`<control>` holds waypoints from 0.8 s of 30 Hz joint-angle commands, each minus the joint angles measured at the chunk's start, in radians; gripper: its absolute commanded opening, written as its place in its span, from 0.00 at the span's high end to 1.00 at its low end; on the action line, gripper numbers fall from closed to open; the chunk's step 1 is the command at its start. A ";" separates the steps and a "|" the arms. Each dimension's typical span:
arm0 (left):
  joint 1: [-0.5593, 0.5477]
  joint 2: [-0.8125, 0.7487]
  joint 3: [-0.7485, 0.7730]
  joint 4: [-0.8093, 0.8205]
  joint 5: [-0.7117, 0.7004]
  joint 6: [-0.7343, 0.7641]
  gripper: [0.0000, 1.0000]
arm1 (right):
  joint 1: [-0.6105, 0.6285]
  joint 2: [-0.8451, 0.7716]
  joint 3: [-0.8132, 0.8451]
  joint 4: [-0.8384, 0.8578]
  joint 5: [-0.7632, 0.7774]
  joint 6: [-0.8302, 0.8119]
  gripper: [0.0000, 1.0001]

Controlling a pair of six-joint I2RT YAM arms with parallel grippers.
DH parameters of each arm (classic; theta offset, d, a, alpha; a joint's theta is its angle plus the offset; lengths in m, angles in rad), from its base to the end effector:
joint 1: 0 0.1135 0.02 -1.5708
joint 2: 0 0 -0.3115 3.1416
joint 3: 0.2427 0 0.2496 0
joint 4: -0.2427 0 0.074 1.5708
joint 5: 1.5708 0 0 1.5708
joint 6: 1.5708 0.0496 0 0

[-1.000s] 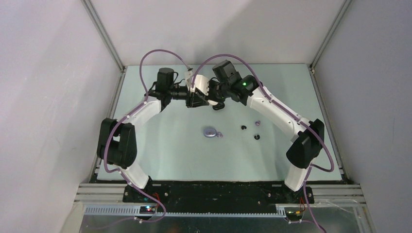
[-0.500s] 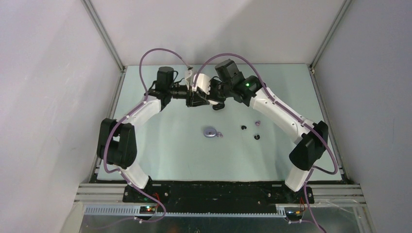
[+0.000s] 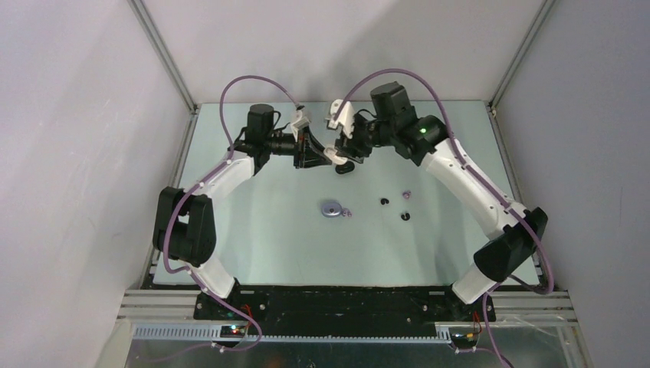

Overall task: Insert the wireless bluetooth earbuds into the charging case
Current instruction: Place the earbud in the charging case.

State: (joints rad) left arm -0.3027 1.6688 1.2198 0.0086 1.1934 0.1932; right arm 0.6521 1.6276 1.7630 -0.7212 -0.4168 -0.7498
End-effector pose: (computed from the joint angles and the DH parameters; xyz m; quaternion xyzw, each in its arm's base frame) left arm 0.3473 -0.1568 0.3330 0.4632 0.6033 -0.4981 0.4164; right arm 0.2812 0.2400 0.4507 -0.6308 0.5957 0.1595 0.4710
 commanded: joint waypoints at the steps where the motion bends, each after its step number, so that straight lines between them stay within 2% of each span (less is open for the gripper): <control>1: 0.006 -0.030 0.008 0.038 0.059 0.077 1.00 | -0.069 -0.098 -0.045 0.073 -0.123 0.113 0.37; 4: 0.006 -0.037 0.023 -0.044 0.071 0.186 1.00 | -0.094 -0.113 -0.092 0.088 -0.156 0.104 0.31; 12: 0.006 -0.064 0.072 -0.324 0.053 0.449 1.00 | -0.036 -0.070 -0.106 0.078 -0.133 0.050 0.29; 24: 0.002 -0.080 0.116 -0.505 0.020 0.656 1.00 | 0.001 -0.001 -0.103 0.074 -0.125 -0.011 0.33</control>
State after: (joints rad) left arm -0.3008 1.6375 1.2926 -0.4133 1.2091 0.7349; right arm 0.6430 1.6112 1.6531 -0.6758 -0.5472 -0.7376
